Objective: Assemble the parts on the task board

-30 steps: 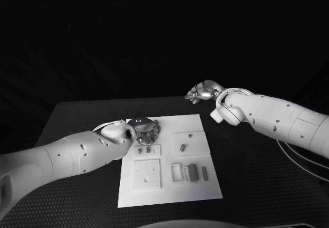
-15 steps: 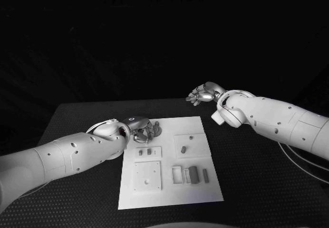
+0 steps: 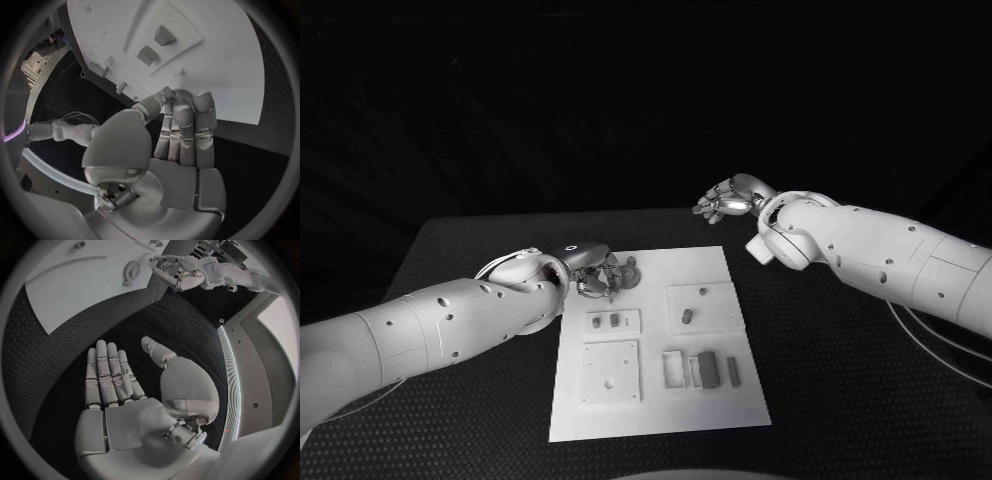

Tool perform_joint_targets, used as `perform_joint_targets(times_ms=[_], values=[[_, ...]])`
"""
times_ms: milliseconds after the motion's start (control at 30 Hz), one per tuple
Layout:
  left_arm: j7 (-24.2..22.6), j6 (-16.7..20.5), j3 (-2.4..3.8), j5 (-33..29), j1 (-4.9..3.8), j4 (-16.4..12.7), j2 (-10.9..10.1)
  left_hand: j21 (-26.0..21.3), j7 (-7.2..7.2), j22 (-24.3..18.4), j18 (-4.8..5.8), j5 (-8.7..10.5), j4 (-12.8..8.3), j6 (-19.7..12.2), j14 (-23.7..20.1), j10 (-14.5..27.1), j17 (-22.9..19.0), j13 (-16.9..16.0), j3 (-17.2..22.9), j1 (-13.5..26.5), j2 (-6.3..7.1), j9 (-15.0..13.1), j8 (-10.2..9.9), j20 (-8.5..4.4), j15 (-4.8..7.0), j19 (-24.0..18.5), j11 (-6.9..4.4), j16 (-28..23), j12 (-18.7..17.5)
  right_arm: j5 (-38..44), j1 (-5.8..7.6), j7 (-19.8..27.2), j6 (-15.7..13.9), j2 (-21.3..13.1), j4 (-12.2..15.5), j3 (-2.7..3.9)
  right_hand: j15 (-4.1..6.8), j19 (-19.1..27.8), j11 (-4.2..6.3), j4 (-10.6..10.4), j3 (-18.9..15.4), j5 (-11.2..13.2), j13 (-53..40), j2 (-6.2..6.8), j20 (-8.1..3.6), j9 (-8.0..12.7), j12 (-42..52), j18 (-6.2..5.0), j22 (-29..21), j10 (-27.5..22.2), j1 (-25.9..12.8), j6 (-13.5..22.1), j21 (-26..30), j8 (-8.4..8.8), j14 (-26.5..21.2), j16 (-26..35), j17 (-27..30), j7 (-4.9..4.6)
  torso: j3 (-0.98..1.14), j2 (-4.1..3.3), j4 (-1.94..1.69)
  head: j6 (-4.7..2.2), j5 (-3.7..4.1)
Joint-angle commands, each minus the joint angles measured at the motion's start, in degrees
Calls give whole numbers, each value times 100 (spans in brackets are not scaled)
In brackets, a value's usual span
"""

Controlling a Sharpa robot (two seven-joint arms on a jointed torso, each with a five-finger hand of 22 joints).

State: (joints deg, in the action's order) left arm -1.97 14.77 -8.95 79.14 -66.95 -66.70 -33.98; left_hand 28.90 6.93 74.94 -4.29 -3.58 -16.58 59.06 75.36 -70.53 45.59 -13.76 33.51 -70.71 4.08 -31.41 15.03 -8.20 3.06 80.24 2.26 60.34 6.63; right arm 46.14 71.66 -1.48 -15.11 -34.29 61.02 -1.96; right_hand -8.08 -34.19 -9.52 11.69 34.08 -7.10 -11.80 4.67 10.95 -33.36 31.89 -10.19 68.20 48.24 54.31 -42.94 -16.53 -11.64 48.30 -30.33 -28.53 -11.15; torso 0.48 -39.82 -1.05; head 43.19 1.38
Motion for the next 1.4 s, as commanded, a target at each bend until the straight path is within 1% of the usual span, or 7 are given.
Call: perform_joint_targets(times_ms=[33, 200, 333, 667, 967, 1167, 1400], values=[[7, -149, 0, 90, -6, -42, -47, -19, -1, 88, -507, -17, 12, 41, -17, -130, -9, -12, 20, 33, -40, -6, 20, -45, 36, 15, 84, 34, 27, 10, -1, 19, 41, -19, 11, 1, -16, 4, 10, 2, -27, -12, 9, 6, 19, 6, -32, 29, 8, 39, 26, 23, 35, -28, 43, 30, -7, -188, 4, 2, 1, 16, -6], [2, -145, -8, 294, -3, -83, -97, -21, 0, 88, -506, -17, 7, 37, -21, -126, -13, -14, 21, 30, -34, -4, 18, -49, 37, 15, 83, 33, 21, 10, -1, 18, 47, -25, 11, 1, -16, 3, 10, 1, -28, -12, 12, 7, 20, 7, -32, 29, 10, 40, 26, 23, 37, -29, 45, 34, -9, -188, 10, 2, -7, 6, -21], [8, -135, -15, 370, 0, -76, -112, -22, 0, 88, -505, -18, 5, 35, -23, -124, -16, -16, 23, 25, -33, -3, 16, -51, 37, 13, 83, 32, 17, 10, -1, 19, 44, -26, 14, 1, -16, 2, 10, -1, -28, -12, 15, 6, 20, 8, -33, 28, 12, 41, 27, 23, 39, -29, 46, 37, -12, -188, 6, 1, -9, 1, -25], [19, -216, -42, 430, 6, -62, -108, -24, 0, 88, -503, -18, 4, 33, -25, -123, -21, -19, 25, 20, -31, -1, 15, -53, 37, 12, 84, 32, 13, 10, -1, 19, 49, -18, 9, 1, -16, 1, 10, -2, -28, -12, 20, 6, 20, 10, -33, 28, 15, 42, 29, 24, 43, -30, 48, 43, -16, -188, 6, -3, 14, 2, -44], [36, -481, -70, 470, 15, -52, -109, -27, 1, 89, -501, -23, 4, 31, -26, -123, -26, -23, 31, 10, -33, 0, 14, -56, 36, 12, 84, 33, 8, 10, -1, 16, 53, -15, 4, 1, -16, 0, 10, -3, -30, -12, 24, 7, 21, 13, -34, 27, 18, 43, 29, 25, 47, -30, 50, 49, -21, -188, 8, -6, 11, 7, -41], [39, -544, -80, 470, 15, -75, -109, -28, 2, 89, -498, -23, 7, 31, -26, -124, -28, -25, 31, 12, -36, 1, 14, -56, 36, 12, 85, 34, 7, 10, -1, 14, 53, -7, -2, 1, -16, 0, 10, -4, -30, -12, 27, 7, 21, 14, -34, 27, 20, 44, 29, 25, 49, -31, 51, 53, -23, -188, 9, -3, 19, 10, -43], [41, -555, -91, 471, 15, -92, -116, -30, 2, 89, -496, -24, 10, 32, -27, -127, -31, -28, 29, 15, -39, 1, 15, -56, 35, 12, 86, 34, 5, 10, -1, 13, 52, -10, 1, 1, -16, -1, 10, -5, -30, -12, 31, 7, 21, 15, -35, 26, 22, 44, 30, 25, 52, -32, 52, 57, -26, -188, 7, -5, 10, 15, -36]])
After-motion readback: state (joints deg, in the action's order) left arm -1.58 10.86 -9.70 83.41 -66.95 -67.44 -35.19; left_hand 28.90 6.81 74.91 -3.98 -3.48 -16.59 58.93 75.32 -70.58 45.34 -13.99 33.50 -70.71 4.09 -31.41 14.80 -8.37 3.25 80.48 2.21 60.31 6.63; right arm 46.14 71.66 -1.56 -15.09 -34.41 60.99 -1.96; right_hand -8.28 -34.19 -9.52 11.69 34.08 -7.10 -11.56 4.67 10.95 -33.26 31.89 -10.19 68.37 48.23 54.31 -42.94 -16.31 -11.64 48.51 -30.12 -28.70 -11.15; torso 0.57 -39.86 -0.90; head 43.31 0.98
